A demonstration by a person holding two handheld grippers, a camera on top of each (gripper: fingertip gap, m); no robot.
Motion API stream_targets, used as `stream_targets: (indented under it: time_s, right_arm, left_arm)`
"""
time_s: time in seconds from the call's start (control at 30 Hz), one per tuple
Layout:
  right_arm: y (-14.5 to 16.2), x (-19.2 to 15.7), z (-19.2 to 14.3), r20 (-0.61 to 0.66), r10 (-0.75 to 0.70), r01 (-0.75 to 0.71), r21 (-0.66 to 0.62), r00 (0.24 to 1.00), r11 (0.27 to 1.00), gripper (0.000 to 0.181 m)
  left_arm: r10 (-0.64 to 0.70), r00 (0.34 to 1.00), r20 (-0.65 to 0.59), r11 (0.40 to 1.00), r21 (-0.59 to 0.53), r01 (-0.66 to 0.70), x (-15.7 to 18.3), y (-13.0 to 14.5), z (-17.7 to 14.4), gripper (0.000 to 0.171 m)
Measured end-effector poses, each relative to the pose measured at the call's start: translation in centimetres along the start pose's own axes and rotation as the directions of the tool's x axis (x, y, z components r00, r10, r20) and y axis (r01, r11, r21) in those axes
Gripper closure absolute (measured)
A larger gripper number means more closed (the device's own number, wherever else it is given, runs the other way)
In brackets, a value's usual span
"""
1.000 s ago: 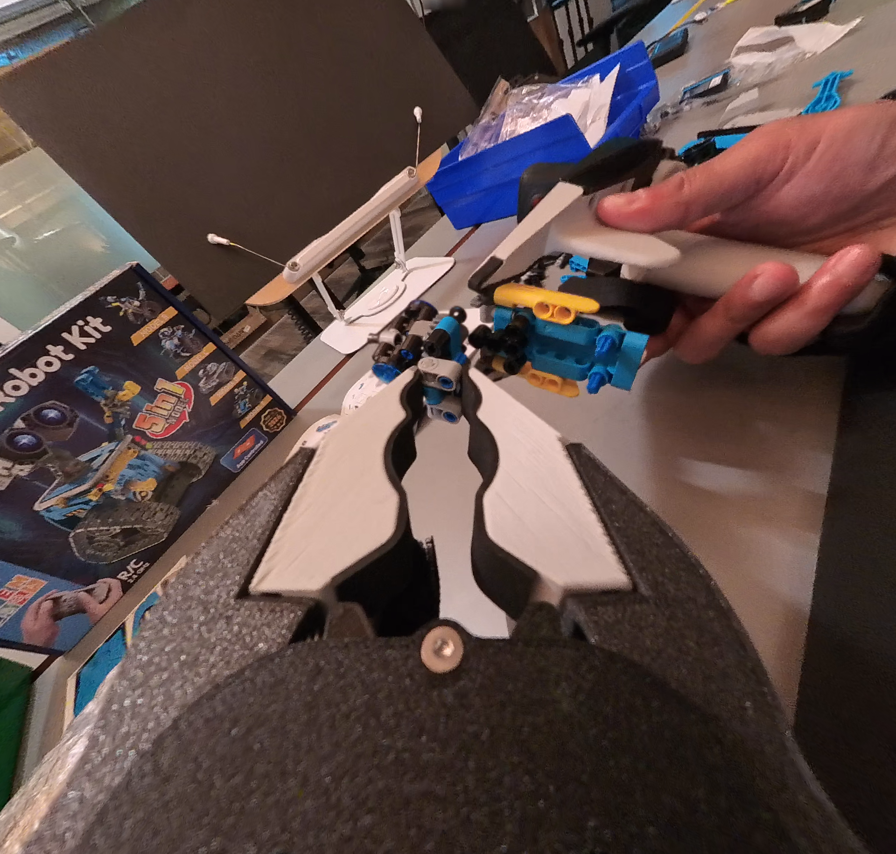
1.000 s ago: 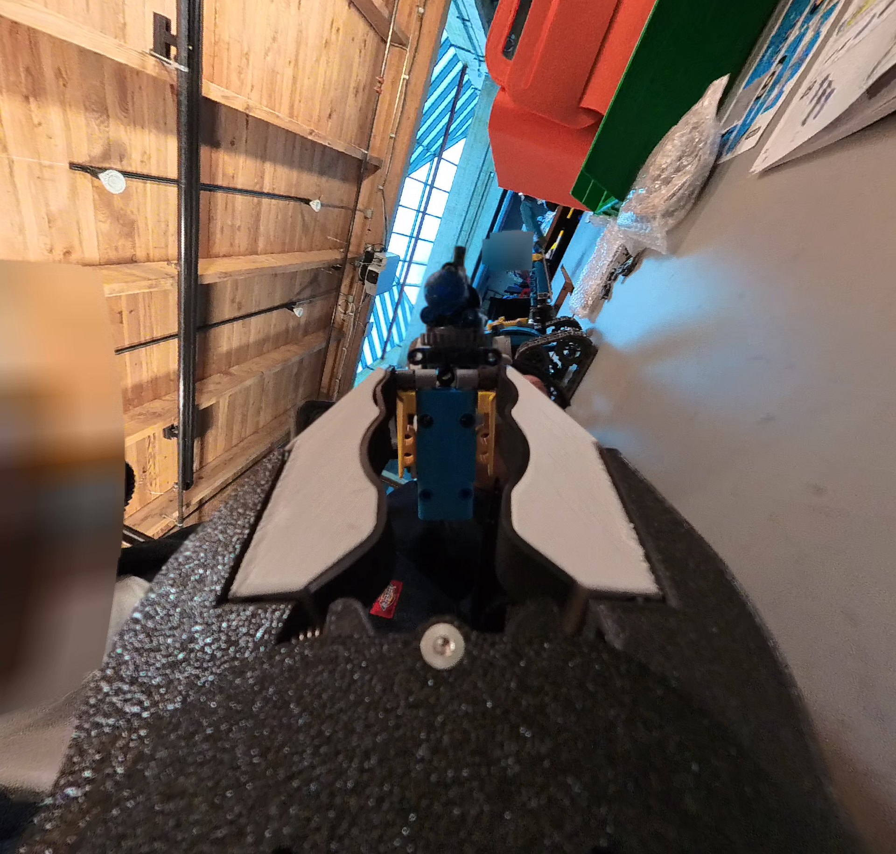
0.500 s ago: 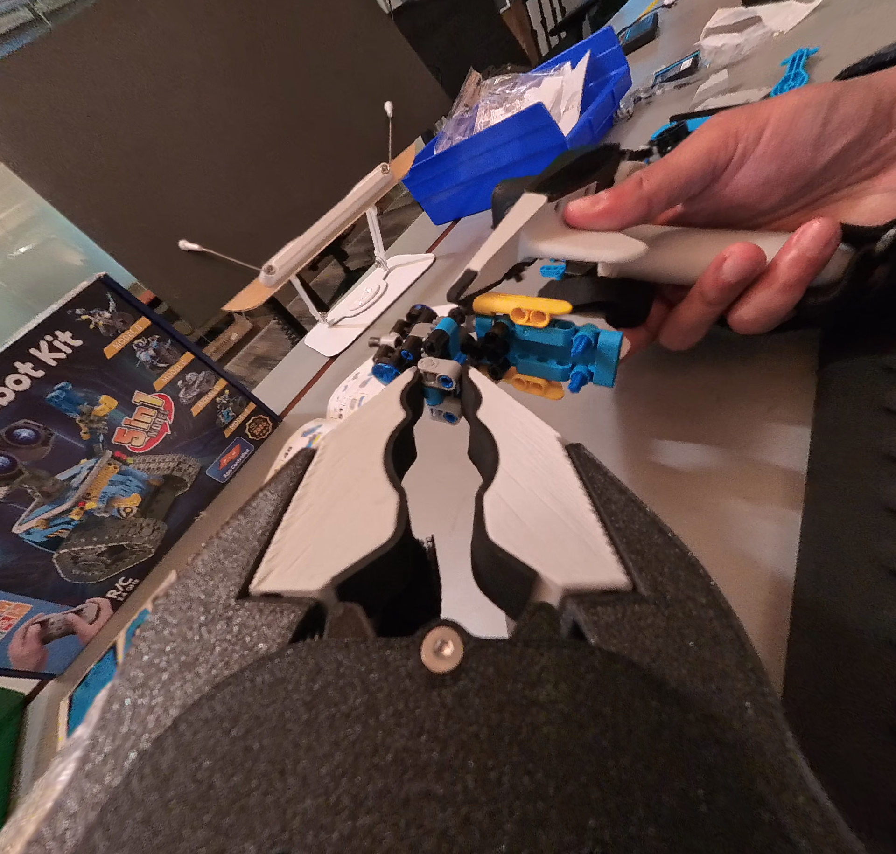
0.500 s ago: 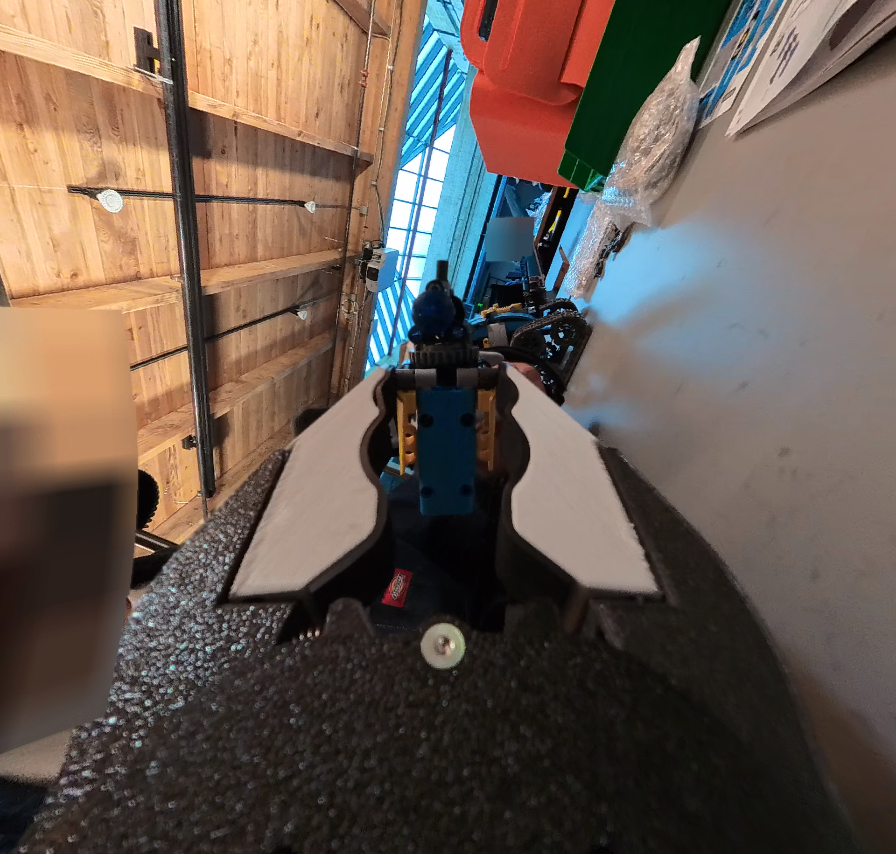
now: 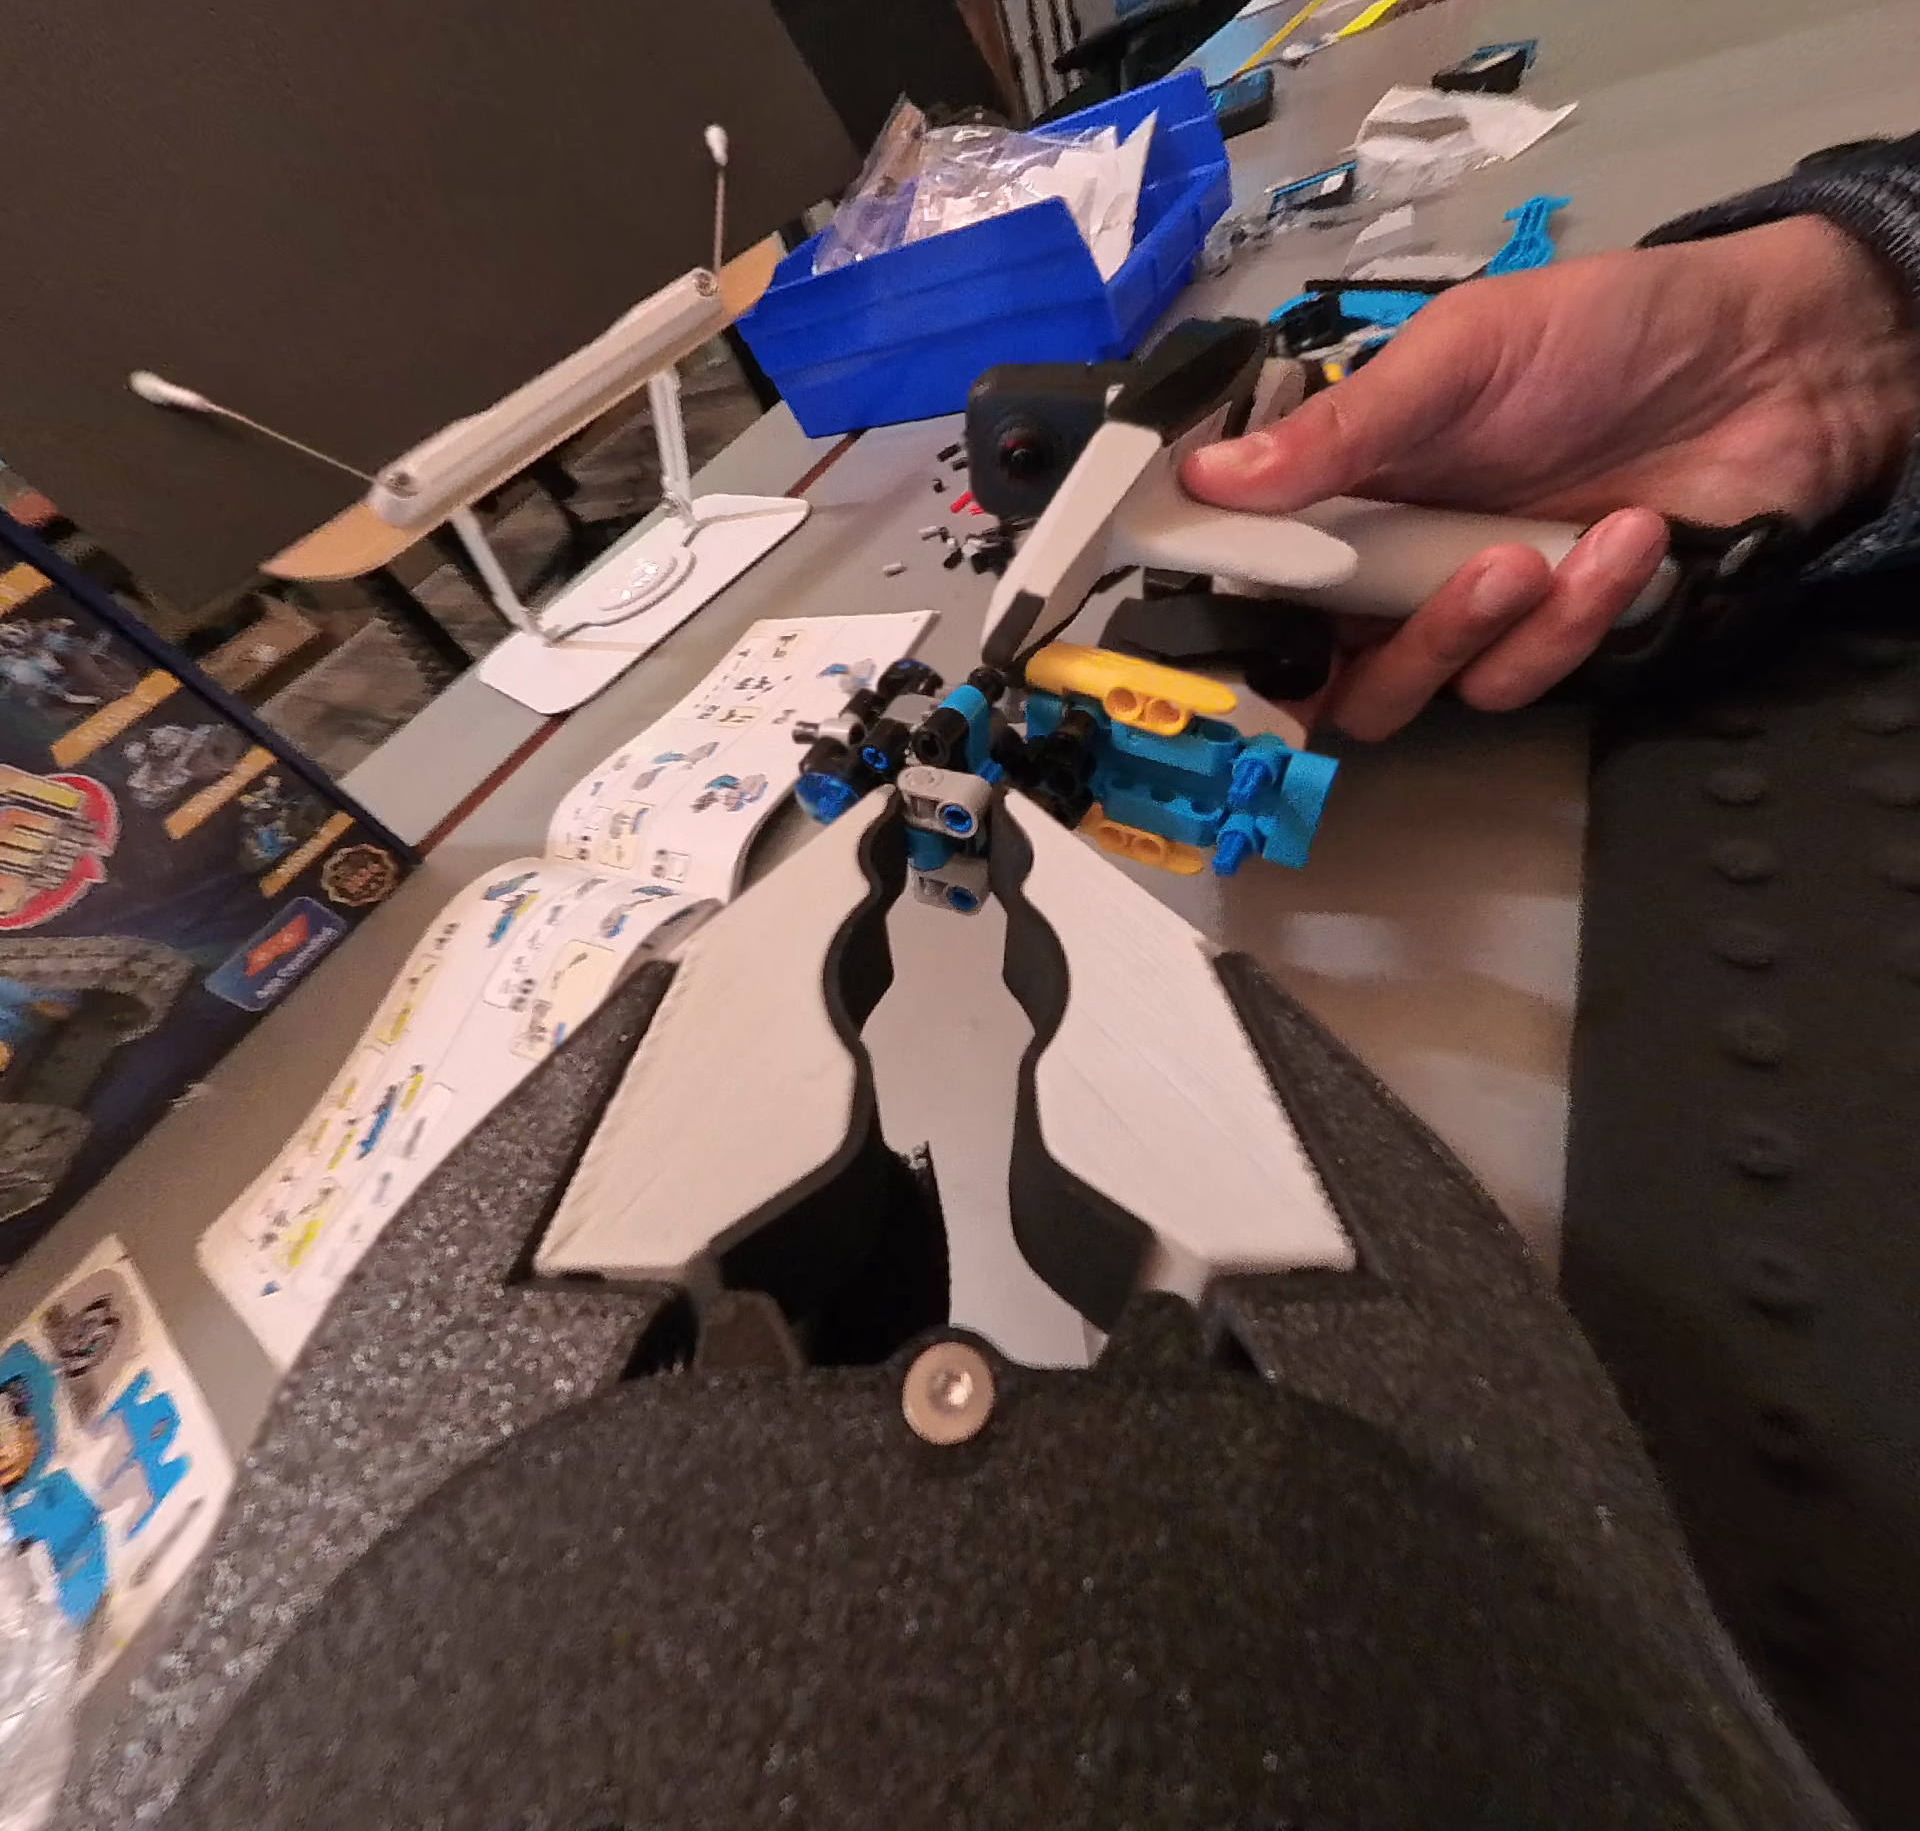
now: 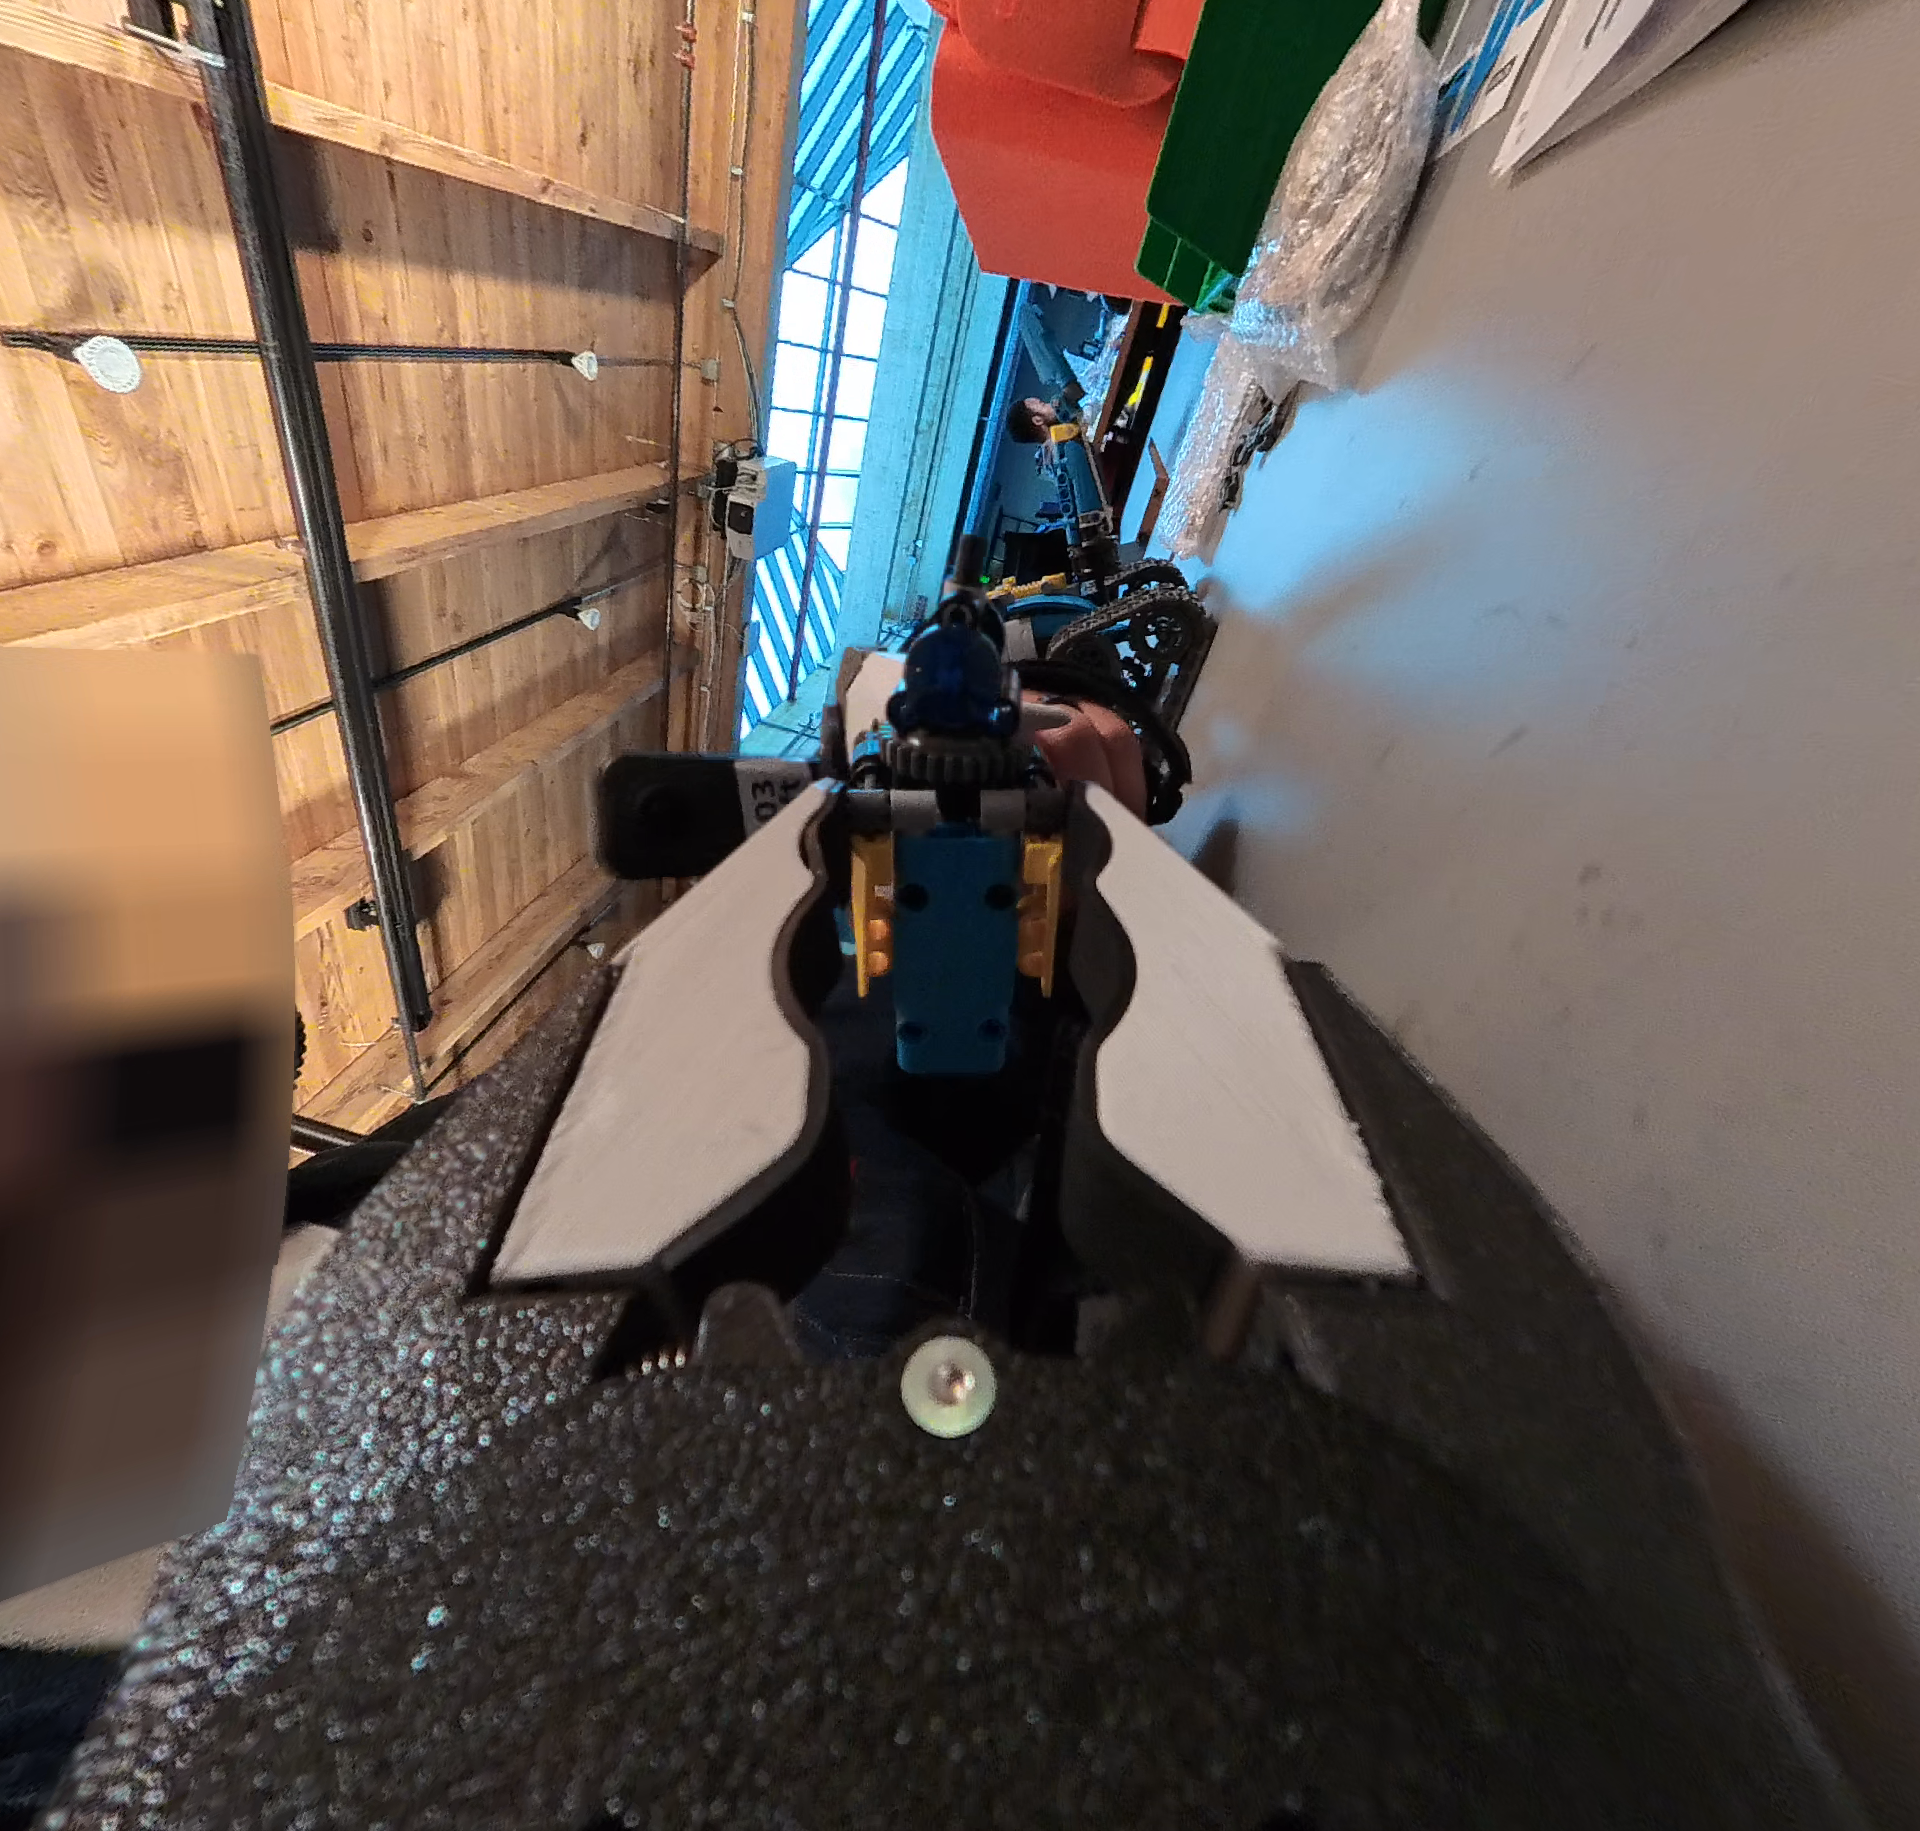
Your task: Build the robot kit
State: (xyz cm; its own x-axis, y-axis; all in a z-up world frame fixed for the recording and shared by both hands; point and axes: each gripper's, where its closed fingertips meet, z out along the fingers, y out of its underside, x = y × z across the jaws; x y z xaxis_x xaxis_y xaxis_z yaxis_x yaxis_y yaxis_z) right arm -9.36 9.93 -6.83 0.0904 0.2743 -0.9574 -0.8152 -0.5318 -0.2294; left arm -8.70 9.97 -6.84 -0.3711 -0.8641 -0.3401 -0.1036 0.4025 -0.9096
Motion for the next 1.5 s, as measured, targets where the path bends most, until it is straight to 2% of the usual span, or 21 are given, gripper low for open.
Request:
stream_targets:
  time_s: [0.07, 0.2, 0.4, 0.47, 0.57, 0.7, 0.83, 1.1, 1.2, 1.3, 1.5]
  right_arm:
    - [0.0, -0.1, 0.0, 0.007, 0.004, -0.004, -0.007, 1.0, 1.0, 0.141]
    - [0.6, -0.1, 0.1, -0.006, -0.014, 0.013, -0.05, 1.0, 0.999, 0.141]
    - [1.8, 0.7, 0.2, -0.038, 0.0, -0.006, -0.138, 0.999, 0.99, 0.141]
    - [2.6, 0.5, 0.3, -0.032, -0.007, 0.001, -0.192, 0.999, 0.981, 0.141]
    - [3.9, 0.7, -0.1, -0.053, -0.029, 0.013, -0.283, 0.998, 0.959, 0.14]
    - [3.9, 1.2, -0.5, -0.052, 0.035, -0.047, -0.272, 0.998, 0.961, 0.14]
    - [4.9, 1.3, -0.5, -0.048, 0.048, -0.061, -0.328, 0.998, 0.943, 0.142]
    - [4.2, 1.3, -0.6, -0.035, 0.082, -0.088, -0.295, 0.996, 0.951, 0.141]
    - [3.8, 2.4, -0.9, -0.102, 0.069, -0.094, -0.264, 0.992, 0.96, 0.141]
    - [3.3, 2.1, -0.7, -0.078, 0.084, -0.1, -0.245, 0.993, 0.964, 0.14]
    - [1.6, 2.3, -0.9, -0.082, 0.098, -0.109, -0.142, 0.992, 0.984, 0.134]
  left_arm:
    - [0.021, 0.999, 0.034, 1.0, -0.015, -0.021, -0.1, -0.1, 0.1, 0.157]
    - [0.019, 1.0, 0.009, 1.0, -0.013, -0.019, 0.2, -0.1, -0.2, 0.158]
    - [0.055, 0.992, -0.115, 0.998, -0.026, -0.059, 1.1, 0.7, -0.8, 0.158]
    - [0.032, 0.984, -0.175, 0.999, -0.01, -0.034, 1.6, 0.5, -1.4, 0.158]
    - [0.066, 0.968, -0.243, 0.997, -0.011, -0.071, 2.8, 0.9, -1.8, 0.158]
    - [0.072, 0.97, -0.232, 0.996, -0.039, -0.083, 3.1, 1.3, -1.5, 0.157]
    - [0.037, 0.957, -0.288, 0.998, -0.036, -0.05, 3.7, 1.4, -1.9, 0.158]
    - [0.049, 0.967, -0.251, 0.997, -0.041, -0.062, 3.4, 1.3, -1.5, 0.158]
    - [0.045, 0.969, -0.245, 0.994, -0.082, -0.066, 3.5, 2.2, -0.7, 0.158]
    - [-0.021, 0.968, -0.251, 0.999, -0.054, 0.007, 2.8, 1.6, -0.6, 0.157]
    - [-0.109, 0.966, -0.235, 0.993, -0.077, 0.093, 2.2, 1.9, 0.1, 0.157]
